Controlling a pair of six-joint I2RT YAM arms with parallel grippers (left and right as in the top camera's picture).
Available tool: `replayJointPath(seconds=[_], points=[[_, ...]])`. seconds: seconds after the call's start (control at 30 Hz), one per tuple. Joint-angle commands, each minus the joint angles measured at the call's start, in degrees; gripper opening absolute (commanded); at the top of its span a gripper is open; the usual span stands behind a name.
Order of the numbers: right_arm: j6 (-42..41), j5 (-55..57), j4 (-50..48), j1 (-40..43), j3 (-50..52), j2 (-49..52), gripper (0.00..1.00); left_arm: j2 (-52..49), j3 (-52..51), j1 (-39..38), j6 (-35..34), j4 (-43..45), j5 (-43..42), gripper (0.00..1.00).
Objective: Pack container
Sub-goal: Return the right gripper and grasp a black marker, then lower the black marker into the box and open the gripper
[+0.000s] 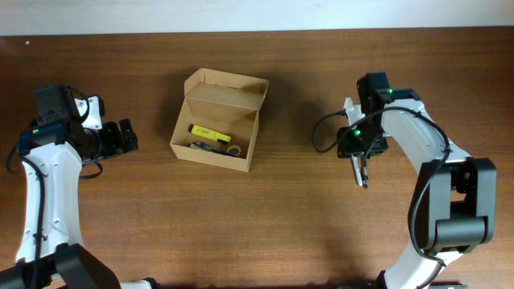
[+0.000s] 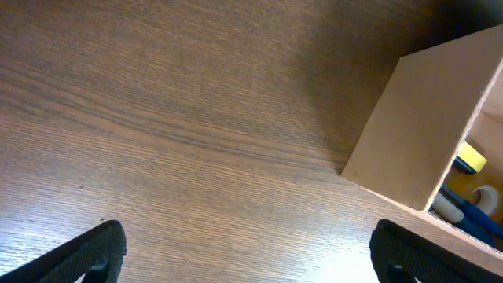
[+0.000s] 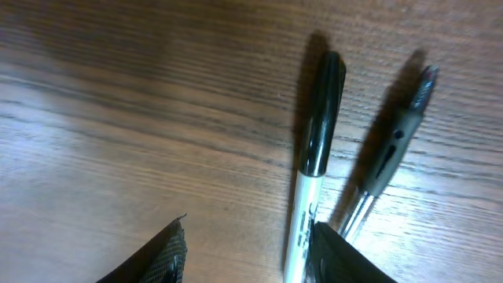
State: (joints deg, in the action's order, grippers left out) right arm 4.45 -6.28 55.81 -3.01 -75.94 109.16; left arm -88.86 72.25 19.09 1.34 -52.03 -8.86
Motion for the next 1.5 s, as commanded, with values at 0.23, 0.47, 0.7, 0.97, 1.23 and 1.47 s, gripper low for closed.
replayJointPath(seconds=[0.23,0.47,0.7,0.97,1.23,1.47], points=[[-0.9,4.7,-7.1,0.0,4.9,0.0,0.51,-0.2,-0.2,0.2,1.1,0.0,-0.8,1.0],[-0.9,5.5,-9.0,0.0,4.9,0.9,0.46,-0.2,-0.2,0.2,1.1,0.0,-0.8,1.0],[-1.0,5.4,-9.2,0.0,5.4,3.5,0.4,-0.2,-0.2,0.2,1.1,0.0,-0.8,1.0],[-1.6,4.4,-10.1,0.0,5.2,4.1,0.04,-0.2,-0.2,0.2,1.1,0.0,-0.8,1.0],[1.3,-6.8,-3.2,-0.9,-7.1,1.2,0.04,-0.2,-0.2,0.2,1.1,0.0,-0.8,1.0],[14.7,-12.4,10.1,-9.8,-29.0,0.6,0.04,-0.2,-0.2,0.2,1.1,0.0,-0.8,1.0]])
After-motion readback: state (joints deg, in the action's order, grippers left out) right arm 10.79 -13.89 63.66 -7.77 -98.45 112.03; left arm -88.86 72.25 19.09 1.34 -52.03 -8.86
